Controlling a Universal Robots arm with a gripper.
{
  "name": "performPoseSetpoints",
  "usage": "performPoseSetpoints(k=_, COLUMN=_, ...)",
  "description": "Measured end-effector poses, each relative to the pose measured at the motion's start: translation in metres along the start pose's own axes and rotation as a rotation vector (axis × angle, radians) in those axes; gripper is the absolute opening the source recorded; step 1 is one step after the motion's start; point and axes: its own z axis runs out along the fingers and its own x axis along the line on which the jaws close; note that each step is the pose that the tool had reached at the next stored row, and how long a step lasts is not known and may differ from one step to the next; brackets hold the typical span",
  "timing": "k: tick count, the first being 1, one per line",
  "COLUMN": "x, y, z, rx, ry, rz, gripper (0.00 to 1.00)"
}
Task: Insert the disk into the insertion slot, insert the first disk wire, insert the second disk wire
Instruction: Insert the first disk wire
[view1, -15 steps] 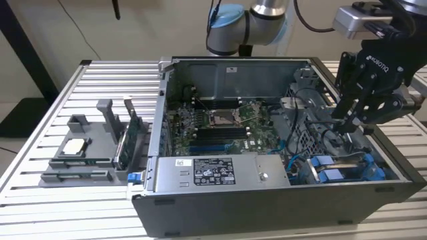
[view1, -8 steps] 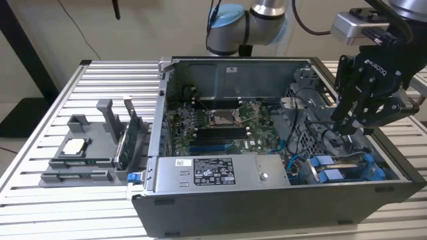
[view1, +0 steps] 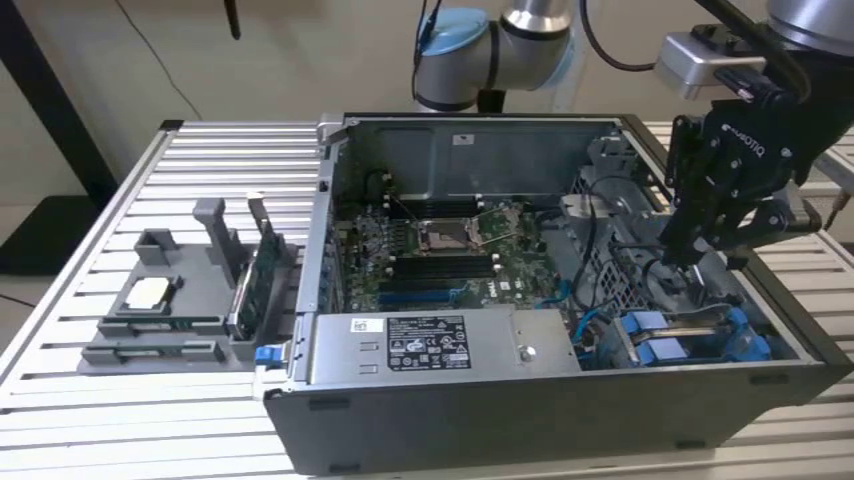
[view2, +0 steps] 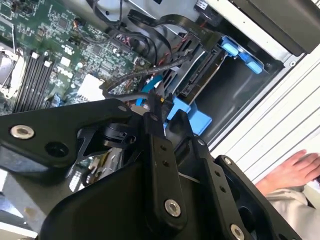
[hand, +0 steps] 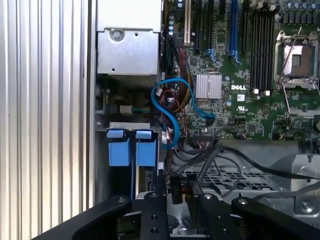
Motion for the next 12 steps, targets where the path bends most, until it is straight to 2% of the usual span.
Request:
performPoseSetpoints(k=7, x=0.0000, y=0.0000, z=0.0015, rx=0.0015, ry=-0.0265, rz=-0.001, gripper=0.31)
performPoseSetpoints(k=9, x=-0.0001, y=0.0000, z=0.0019, rx=0.0020, ry=-0.0296, rz=-0.001, gripper=0.31)
performPoseSetpoints(k=12, x=0.0000, y=0.0000, z=0.0020, rx=0.0021, ry=-0.0302, rz=-0.001, gripper=0.29)
